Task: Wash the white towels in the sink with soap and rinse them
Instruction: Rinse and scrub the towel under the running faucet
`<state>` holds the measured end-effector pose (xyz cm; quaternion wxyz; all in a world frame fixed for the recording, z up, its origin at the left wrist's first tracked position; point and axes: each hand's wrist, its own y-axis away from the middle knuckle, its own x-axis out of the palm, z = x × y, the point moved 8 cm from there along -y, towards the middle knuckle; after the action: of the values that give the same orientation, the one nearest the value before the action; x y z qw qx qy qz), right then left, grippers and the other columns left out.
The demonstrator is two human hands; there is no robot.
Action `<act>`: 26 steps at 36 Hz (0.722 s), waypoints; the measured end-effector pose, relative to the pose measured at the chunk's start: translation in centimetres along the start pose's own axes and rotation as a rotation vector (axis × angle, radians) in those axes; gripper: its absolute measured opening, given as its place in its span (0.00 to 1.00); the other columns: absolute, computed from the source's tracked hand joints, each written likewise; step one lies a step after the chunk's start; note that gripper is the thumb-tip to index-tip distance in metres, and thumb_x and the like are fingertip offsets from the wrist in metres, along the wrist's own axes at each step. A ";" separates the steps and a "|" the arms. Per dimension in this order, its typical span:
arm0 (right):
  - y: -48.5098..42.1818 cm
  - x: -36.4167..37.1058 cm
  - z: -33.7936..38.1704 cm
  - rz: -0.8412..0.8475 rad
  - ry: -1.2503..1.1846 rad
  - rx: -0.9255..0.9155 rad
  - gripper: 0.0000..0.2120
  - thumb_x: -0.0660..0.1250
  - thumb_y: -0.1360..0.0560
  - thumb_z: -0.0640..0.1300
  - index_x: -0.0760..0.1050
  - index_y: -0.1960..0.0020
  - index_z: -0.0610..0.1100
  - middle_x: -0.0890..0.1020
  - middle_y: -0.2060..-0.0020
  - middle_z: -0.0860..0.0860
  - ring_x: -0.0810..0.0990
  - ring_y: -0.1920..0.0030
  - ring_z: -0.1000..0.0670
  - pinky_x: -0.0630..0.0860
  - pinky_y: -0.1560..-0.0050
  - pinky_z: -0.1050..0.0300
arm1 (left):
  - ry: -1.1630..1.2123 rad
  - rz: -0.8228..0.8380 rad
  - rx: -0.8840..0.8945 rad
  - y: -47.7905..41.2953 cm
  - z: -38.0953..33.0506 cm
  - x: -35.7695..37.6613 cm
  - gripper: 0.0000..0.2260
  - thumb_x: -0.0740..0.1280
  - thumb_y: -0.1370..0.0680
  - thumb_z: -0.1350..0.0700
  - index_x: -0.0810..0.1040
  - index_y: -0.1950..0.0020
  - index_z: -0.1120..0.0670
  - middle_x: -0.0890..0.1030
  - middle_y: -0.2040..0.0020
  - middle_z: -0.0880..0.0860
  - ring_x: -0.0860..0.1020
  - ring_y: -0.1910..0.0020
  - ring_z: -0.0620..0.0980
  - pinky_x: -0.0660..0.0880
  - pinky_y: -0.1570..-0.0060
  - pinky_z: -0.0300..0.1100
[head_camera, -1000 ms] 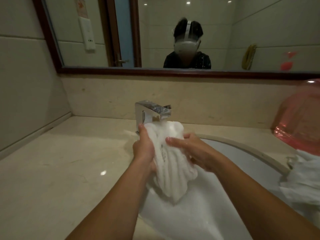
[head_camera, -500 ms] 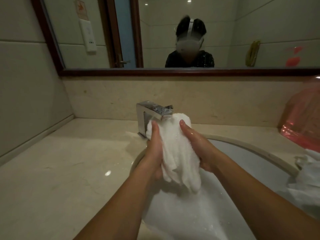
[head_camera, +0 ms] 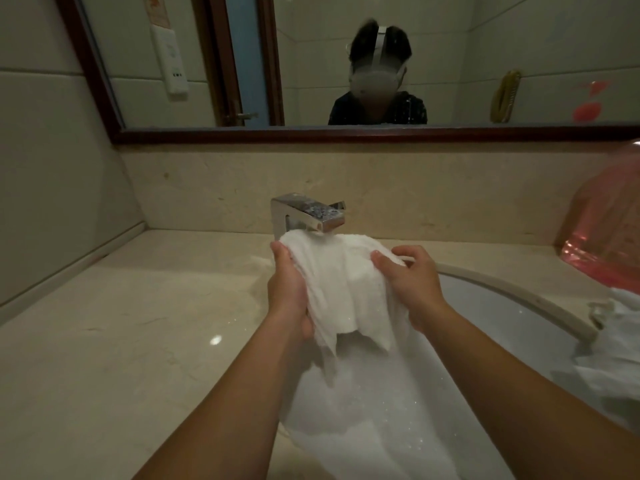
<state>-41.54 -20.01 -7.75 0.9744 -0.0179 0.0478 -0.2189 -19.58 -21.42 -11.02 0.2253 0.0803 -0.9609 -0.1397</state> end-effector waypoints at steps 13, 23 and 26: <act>5.3 5.4 2.1 0.279 0.320 0.023 0.39 0.48 0.21 0.78 0.78 0.27 0.55 0.79 0.28 0.45 0.76 0.28 0.41 0.70 0.26 0.38 | -0.457 -0.059 0.363 6.0 -3.1 2.4 0.28 0.58 0.16 0.33 0.76 0.28 0.53 0.83 0.37 0.52 0.80 0.42 0.49 0.72 0.48 0.42; 5.1 4.6 -0.1 0.555 -0.569 0.395 0.24 0.66 0.21 0.52 0.79 0.34 0.35 0.83 0.48 0.34 0.84 0.48 0.36 0.77 0.39 0.41 | -0.390 0.223 0.342 6.4 -3.4 3.9 0.38 0.48 0.21 0.29 0.87 0.44 0.56 0.89 0.49 0.55 0.88 0.53 0.50 0.82 0.60 0.39; 3.7 3.6 -0.1 0.484 -0.680 0.383 0.25 0.59 0.24 0.50 0.81 0.38 0.33 0.84 0.46 0.33 0.84 0.49 0.34 0.74 0.36 0.40 | -0.347 -0.005 0.388 4.9 -4.1 1.6 0.32 0.52 0.11 0.41 0.85 0.55 0.62 0.88 0.58 0.59 0.87 0.58 0.56 0.84 0.59 0.47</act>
<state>-36.78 -18.19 -8.40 0.9436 0.1037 -0.3131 0.0285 -19.61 -18.11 -5.37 0.0372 0.0990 -0.9938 0.0348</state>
